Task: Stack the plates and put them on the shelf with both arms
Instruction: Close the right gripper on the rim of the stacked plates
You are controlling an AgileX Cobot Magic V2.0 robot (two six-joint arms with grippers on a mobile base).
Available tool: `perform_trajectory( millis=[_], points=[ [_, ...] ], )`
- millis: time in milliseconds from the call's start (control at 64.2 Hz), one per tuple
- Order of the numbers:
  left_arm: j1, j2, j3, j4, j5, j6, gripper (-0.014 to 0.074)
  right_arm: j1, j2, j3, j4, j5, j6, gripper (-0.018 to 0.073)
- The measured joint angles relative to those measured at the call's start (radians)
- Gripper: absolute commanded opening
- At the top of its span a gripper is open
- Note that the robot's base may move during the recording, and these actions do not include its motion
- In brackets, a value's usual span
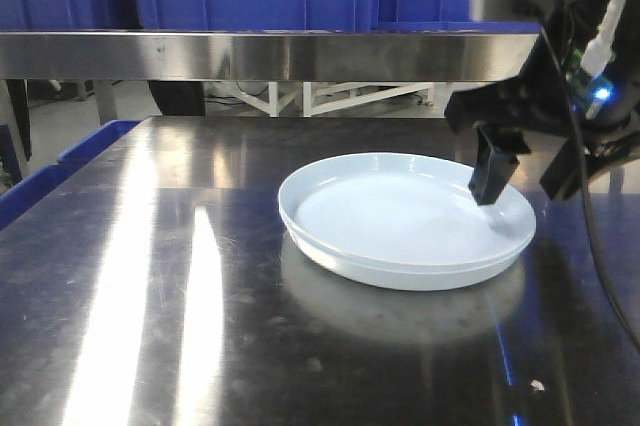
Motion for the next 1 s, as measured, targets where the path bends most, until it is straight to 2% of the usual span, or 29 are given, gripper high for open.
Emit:
perform_trajectory(
  millis=[576,607,685,778,810,825,887,996],
  points=[
    [0.000,0.000,0.000,0.000,0.000,0.000,0.0097,0.000,0.035,-0.004,0.002,0.000,0.000,0.0504],
    [0.000,0.000,0.000,0.000,0.000,0.000,0.0097,0.000,0.035,-0.006,0.002,0.000,0.000,0.0487],
    [0.000,0.000,0.000,0.000,0.000,0.000,0.0097,0.000,0.037,-0.006,0.002,-0.002,0.000,0.0368],
    [0.000,0.000,0.000,0.000,0.000,0.000,0.0097,0.001,0.039,-0.008,0.002,-0.006,0.000,0.0126],
    [0.000,0.000,0.000,0.000,0.000,0.000,0.0097,0.001,0.039,-0.008,0.004,-0.009,0.000,0.0014],
    [0.000,0.000,0.000,0.000,0.000,0.000,0.0097,0.001,0.039,-0.008,0.004,-0.009,0.000,-0.0006],
    [0.000,0.000,0.000,0.000,0.000,0.000,0.0097,0.001,0.035,-0.018,0.016,-0.024,0.011,0.0048],
    [0.000,0.000,0.000,0.000,0.000,0.000,0.0097,0.001,0.026,-0.041,0.016,-0.020,0.011,0.0015]
  ],
)
